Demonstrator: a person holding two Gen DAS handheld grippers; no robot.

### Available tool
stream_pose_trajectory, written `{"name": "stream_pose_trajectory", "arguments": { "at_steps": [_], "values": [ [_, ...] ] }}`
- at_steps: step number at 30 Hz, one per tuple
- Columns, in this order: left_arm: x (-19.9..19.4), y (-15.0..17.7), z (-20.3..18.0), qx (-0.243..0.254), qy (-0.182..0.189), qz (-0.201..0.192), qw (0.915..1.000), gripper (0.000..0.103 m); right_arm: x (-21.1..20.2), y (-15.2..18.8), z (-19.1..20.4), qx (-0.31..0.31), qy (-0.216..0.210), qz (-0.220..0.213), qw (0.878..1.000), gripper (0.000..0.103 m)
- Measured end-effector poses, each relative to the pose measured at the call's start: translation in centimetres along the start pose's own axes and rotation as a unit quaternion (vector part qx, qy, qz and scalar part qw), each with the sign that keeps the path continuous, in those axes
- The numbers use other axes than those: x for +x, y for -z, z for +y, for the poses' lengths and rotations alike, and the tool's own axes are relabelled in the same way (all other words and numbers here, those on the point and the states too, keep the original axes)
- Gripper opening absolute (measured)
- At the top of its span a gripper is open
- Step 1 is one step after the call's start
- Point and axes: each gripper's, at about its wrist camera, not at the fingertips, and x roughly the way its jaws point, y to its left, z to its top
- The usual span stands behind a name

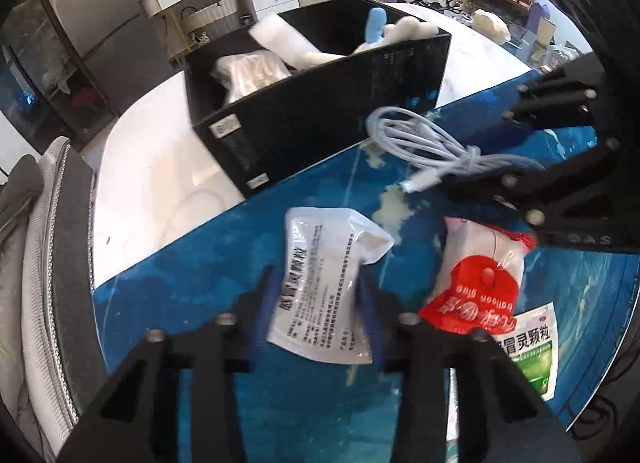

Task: Organize soft objects
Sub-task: 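Grasp the white cable coil with the right tool while the left grasps the white sachet, then lift the cable coil with the right tool while the left lifts the sachet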

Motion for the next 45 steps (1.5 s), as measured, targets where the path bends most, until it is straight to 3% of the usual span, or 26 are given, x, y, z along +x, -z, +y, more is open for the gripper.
{"name": "stream_pose_trajectory", "arguments": {
  "at_steps": [3, 6, 7, 14, 15, 16, 17, 18, 19, 22, 29, 32, 36, 41, 45],
  "values": [
    [-0.8, 0.7, 1.0, -0.015, 0.021, 0.004, 0.9997, 0.034, -0.5, 1.1, -0.2, 0.007, -0.02, 0.008, 1.0, 0.028],
    [-1.7, 1.3, 0.9, -0.012, 0.017, 0.002, 0.9998, 0.075, -1.0, 2.1, -0.2, 0.003, -0.022, 0.015, 1.0, 0.028],
    [-1.7, 1.4, 0.8, -0.008, 0.009, -0.002, 0.9999, 0.083, -1.0, 2.2, -0.1, 0.0, -0.02, 0.016, 1.0, 0.028],
    [0.3, 1.1, 1.1, -0.01, -0.02, 0.012, 0.9997, 0.088, -0.8, 2.9, 1.2, -0.007, -0.018, 0.012, 1.0, 0.036],
    [0.5, 1.1, 1.6, -0.023, -0.009, 0.015, 0.9996, 0.082, -1.0, 3.2, 1.1, -0.006, -0.021, 0.009, 1.0, 0.036],
    [0.7, 1.1, 1.9, -0.034, 0.006, 0.019, 0.9992, 0.066, -1.0, 3.3, 1.1, -0.006, -0.021, 0.008, 1.0, 0.036],
    [1.0, 0.9, 1.8, -0.041, 0.021, 0.022, 0.9987, 0.058, -1.0, 3.3, 1.0, -0.005, -0.021, 0.009, 1.0, 0.036],
    [1.0, 0.8, 2.1, -0.05, 0.053, 0.026, 0.997, 0.045, -1.8, 4.1, 0.0, -0.006, -0.02, 0.01, 1.0, 0.035],
    [0.9, 0.7, 2.0, -0.043, 0.05, 0.026, 0.9975, 0.038, -2.1, 4.6, -0.3, -0.003, -0.013, 0.009, 1.0, 0.028],
    [0.7, 0.8, 1.3, -0.027, 0.055, 0.022, 0.9979, 0.019, -2.2, 4.6, -0.4, 0.006, -0.012, 0.006, 1.0, 0.028],
    [-0.3, 0.8, 0.4, -0.018, 0.046, -0.002, 0.9988, 0.017, -3.4, 5.3, -1.6, 0.022, -0.028, -0.006, 0.999, 0.028],
    [-2.0, 0.3, 0.3, -0.018, 0.032, -0.037, 0.9986, 0.017, -4.9, 5.1, -1.5, 0.024, -0.03, -0.026, 0.999, 0.028],
    [-4.7, 0.0, 0.5, -0.023, 0.022, -0.099, 0.9946, 0.017, -8.1, 5.0, -1.5, 0.035, -0.034, -0.09, 0.995, 0.028],
    [-8.7, 0.0, 1.3, -0.033, -0.01, -0.2, 0.9791, 0.017, -12.3, 5.6, -0.8, 0.037, -0.017, -0.193, 0.98, 0.028],
    [-11.2, 0.9, 1.2, -0.04, -0.045, -0.282, 0.9574, 0.017, -14.9, 7.4, 0.1, 0.043, 0.009, -0.291, 0.956, 0.028]
  ]
}}
